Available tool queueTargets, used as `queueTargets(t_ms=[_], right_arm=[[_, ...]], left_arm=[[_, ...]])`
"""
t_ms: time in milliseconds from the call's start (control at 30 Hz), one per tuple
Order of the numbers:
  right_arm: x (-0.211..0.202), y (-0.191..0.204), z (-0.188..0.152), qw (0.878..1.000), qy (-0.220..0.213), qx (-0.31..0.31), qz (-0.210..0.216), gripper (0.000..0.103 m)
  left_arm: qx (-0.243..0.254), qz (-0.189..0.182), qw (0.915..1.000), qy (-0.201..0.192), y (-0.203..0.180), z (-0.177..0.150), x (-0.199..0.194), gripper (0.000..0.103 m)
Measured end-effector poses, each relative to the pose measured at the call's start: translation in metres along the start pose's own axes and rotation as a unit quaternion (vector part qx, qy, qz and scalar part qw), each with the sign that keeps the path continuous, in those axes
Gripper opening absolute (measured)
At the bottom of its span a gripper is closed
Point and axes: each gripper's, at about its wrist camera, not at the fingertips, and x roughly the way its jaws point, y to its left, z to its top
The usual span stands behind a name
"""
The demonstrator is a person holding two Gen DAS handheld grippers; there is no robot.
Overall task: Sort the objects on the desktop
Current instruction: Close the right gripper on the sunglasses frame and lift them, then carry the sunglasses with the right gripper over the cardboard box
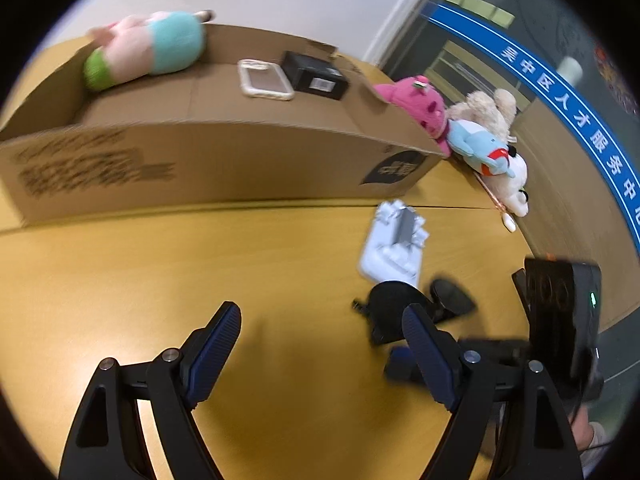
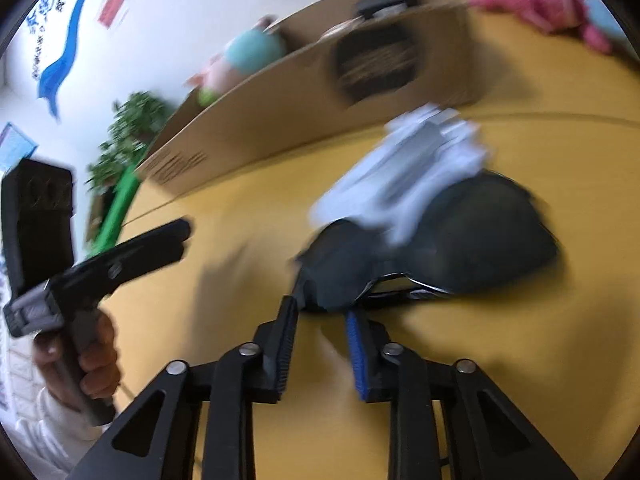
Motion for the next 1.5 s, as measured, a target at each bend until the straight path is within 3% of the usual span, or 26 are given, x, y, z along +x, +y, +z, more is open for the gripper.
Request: queueTargets(t_ms=[167, 200, 233, 400, 467, 633, 767, 900, 1167, 1267, 1300, 1500], right_arm=[[0.025, 0.061, -0.023, 0.995, 0.048, -0.054, 0.074, 0.024], [0.024, 0.066, -0.024, 0.994, 0.052, -0.068, 0.073, 0.031], [0.018, 0.068, -0.024, 0.993, 0.051, -0.081, 0.066, 0.043], [-0.043, 0.043, -0.020, 0.993, -0.004, -0.121, 0.000, 0.079], [-0.062, 0.020, -0.016, 0.991, -0.023, -0.123, -0.049, 0.084], [-0.052, -0.016, -0.011, 0.986, -0.016, -0.117, -0.115, 0.082], [-0.029, 0.005, -0.023, 0.988, -0.004, -0.131, -0.077, 0.077], [-0.013, 0.043, -0.041, 0.985, 0.023, -0.168, -0.026, 0.074], [-0.010, 0.064, -0.013, 0.980, 0.000, -0.194, -0.034, 0.075], [0.015, 0.074, 0.000, 0.979, 0.009, -0.198, -0.038, 0.066], [0.026, 0.075, 0.000, 0.980, 0.018, -0.193, -0.045, 0.051], [0.036, 0.087, 0.005, 0.978, 0.016, -0.200, -0.060, 0.048]], left_arm=[[-0.028, 0.005, 0.9996, 0.000, 0.033, -0.021, -0.025, 0.082], [-0.030, 0.003, 0.9995, 0.003, 0.038, -0.024, -0.028, 0.082], [-0.031, 0.001, 0.9995, 0.006, 0.040, -0.025, -0.029, 0.082], [-0.017, -0.036, 0.9989, 0.025, 0.031, -0.023, -0.013, 0.082], [-0.013, -0.067, 0.9970, 0.036, 0.022, -0.019, 0.001, 0.082], [-0.043, -0.131, 0.9869, 0.084, 0.003, -0.011, 0.039, 0.081], [-0.052, -0.158, 0.9826, 0.083, -0.012, -0.016, 0.040, 0.081], [-0.095, -0.179, 0.9760, 0.080, -0.011, -0.020, 0.042, 0.079], [-0.129, -0.148, 0.9760, 0.094, 0.006, -0.026, 0.055, 0.017], [-0.136, -0.145, 0.9753, 0.097, 0.013, -0.027, 0.054, 0.013], [-0.132, -0.140, 0.9767, 0.096, 0.013, -0.028, 0.052, 0.013], [-0.114, -0.121, 0.9827, 0.081, 0.010, -0.027, 0.034, 0.011]])
